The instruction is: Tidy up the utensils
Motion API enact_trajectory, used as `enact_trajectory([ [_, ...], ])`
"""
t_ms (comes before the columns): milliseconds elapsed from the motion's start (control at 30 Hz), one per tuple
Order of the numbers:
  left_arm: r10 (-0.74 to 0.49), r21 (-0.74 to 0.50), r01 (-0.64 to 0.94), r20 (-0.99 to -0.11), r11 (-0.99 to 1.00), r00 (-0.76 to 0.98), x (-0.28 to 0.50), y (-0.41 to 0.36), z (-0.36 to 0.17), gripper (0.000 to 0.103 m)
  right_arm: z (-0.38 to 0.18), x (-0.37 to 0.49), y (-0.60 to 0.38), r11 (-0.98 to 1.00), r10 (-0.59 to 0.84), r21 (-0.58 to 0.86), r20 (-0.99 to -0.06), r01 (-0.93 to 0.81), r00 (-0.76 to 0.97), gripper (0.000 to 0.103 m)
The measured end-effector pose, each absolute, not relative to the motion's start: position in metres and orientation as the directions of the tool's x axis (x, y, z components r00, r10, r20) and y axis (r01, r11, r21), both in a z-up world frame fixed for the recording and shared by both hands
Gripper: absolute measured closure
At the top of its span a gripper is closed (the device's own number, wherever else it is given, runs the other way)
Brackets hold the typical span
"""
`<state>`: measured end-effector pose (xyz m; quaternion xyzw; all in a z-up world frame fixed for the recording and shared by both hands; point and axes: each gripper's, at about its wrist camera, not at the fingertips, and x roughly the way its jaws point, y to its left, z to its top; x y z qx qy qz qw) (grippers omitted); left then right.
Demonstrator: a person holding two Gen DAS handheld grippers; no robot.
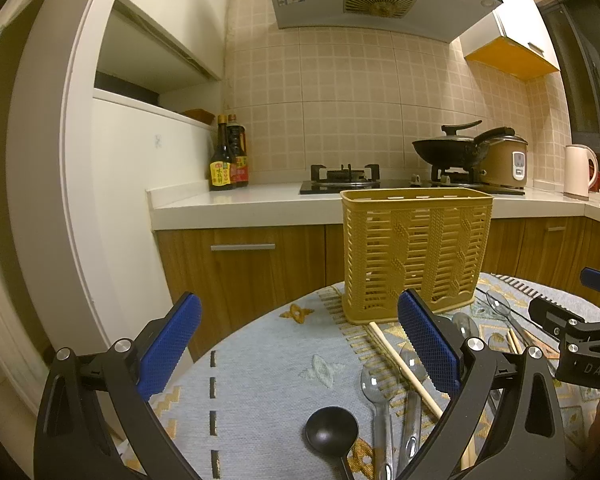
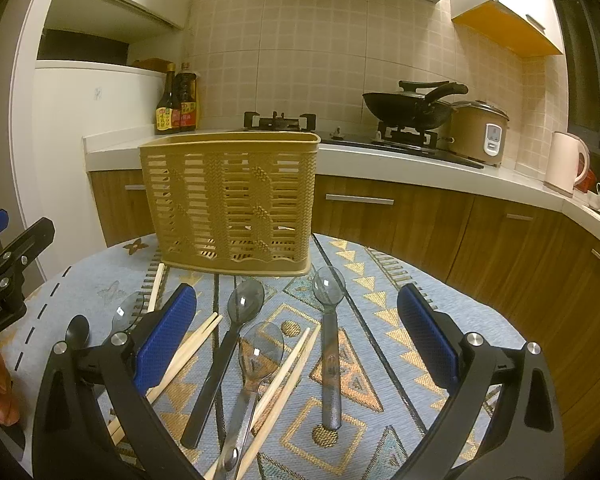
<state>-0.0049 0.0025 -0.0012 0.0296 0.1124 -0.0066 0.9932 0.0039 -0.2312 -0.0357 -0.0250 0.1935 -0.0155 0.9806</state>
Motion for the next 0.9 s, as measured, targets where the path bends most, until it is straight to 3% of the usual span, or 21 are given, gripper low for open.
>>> enact_trajectory([
  [200, -0.018, 0.052, 0.030, -0.232, 0.998, 0.973, -0.004, 0.003, -0.001, 0.008, -0.036, 0.005, -0.231, 0.998, -0.048, -0.060, -0.383, 0.028, 0.923, 0.007],
  [333, -0.082, -0.014, 0.082, -0.291, 0.997, 0.953, 0.003, 0.012, -0.003, 0.008, -0.037, 0.007, -0.233, 0.996, -0.075, -0.064, -0.389, 0.055, 0.918, 0.007],
  [533, -0.191, -0.154, 0.131, -0.494, 0.979, 0.848, 0.037, 0.049, -0.002, 0.011, -0.039, 0.014, -0.231, 0.991, -0.120, -0.110, -0.435, 0.079, 0.893, 0.007],
  [767, -0.373, -0.343, 0.178, -0.671, 0.922, 0.641, 0.058, 0.072, -0.015, 0.028, -0.032, 0.015, -0.237, 0.995, -0.091, -0.089, -0.507, 0.053, 0.857, 0.008],
  [900, -0.442, -0.406, 0.184, -0.761, 0.895, 0.475, 0.065, 0.060, -0.036, 0.036, -0.022, 0.021, -0.246, 0.999, -0.047, -0.046, -0.564, 0.025, 0.825, 0.016],
])
